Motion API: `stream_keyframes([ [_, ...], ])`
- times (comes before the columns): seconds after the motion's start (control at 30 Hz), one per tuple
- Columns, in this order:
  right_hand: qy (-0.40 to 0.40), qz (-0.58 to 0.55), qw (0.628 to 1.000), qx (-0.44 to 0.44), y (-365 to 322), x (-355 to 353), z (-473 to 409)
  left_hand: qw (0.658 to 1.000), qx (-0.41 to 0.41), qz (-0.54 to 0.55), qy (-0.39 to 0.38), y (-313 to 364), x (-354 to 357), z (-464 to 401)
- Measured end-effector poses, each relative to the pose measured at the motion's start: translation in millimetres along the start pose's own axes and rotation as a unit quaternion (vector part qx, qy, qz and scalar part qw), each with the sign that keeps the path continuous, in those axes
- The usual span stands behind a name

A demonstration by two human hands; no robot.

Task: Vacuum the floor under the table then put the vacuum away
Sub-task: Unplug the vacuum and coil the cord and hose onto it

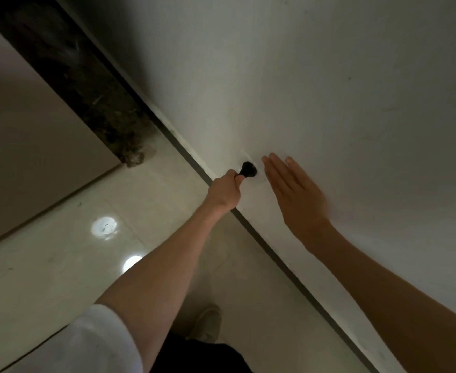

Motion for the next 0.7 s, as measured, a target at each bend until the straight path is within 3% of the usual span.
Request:
stream_keyframes([
  [0.1,-0.020,-0.011,1.000,-0.001,3.5,-3.1,0.5,1.000,-0.025,-0.016,0.005,-15.5,-17.9,22.7],
  [0.2,-0.048,-0.054,0.997,0.015,2.4,-6.9,1.3,0.997,-0.076,-0.015,0.027,-79.9,-41.7,76.2],
  [0.27,-0.077,-0.114,0.990,0.019,-4.0,-23.1,2.8,0.985,-0.120,0.106,0.065,-102.8,-63.1,117.0],
  [0.37,-0.140,-0.264,0.953,-0.056,-35.5,-67.8,12.6,0.923,-0.124,0.336,0.141,-82.3,-101.2,156.2],
  [0.4,-0.161,-0.336,0.923,-0.098,-50.9,-88.2,19.1,0.899,-0.114,0.396,0.151,-70.2,-114.4,169.6],
  [0.47,-0.196,-0.508,0.824,-0.158,-80.5,-134.4,35.5,0.850,-0.091,0.497,0.151,-45.8,-140.3,200.5],
  [0.6,-0.206,-0.731,0.624,-0.183,-122.5,-228.5,67.8,0.769,-0.024,0.615,0.169,-9.7,-199.7,280.4],
  [0.63,-0.199,-0.758,0.594,-0.183,-128.7,-250.0,75.0,0.758,-0.008,0.625,0.188,-5.9,-216.8,302.1],
  [0.7,-0.189,-0.782,0.570,-0.167,-133.3,-283.7,85.9,0.743,0.008,0.624,0.243,-6.5,-251.8,346.2],
])
Point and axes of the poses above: each hand's wrist, its own z-axis away from the middle knuckle, its own x-axis out of the palm, y = z × x, the point moved 4 cm from there along -z, towards the middle knuckle, and after that the axes turned 3 degrees about x, right-handed, at the moved point
